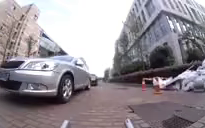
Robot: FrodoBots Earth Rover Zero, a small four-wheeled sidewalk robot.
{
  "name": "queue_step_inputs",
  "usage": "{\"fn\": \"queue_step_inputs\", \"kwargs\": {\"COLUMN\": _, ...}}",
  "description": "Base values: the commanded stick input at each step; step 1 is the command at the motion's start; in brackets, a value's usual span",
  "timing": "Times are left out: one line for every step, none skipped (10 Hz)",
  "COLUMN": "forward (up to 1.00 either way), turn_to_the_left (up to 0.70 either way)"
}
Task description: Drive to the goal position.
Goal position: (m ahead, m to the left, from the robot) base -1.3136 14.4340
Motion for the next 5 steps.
{"fn": "queue_step_inputs", "kwargs": {"forward": -0.45, "turn_to_the_left": -0.27}}
{"fn": "queue_step_inputs", "kwargs": {"forward": -0.45, "turn_to_the_left": -0.27}}
{"fn": "queue_step_inputs", "kwargs": {"forward": -0.45, "turn_to_the_left": -0.27}}
{"fn": "queue_step_inputs", "kwargs": {"forward": -0.45, "turn_to_the_left": -0.27}}
{"fn": "queue_step_inputs", "kwargs": {"forward": -0.45, "turn_to_the_left": -0.27}}
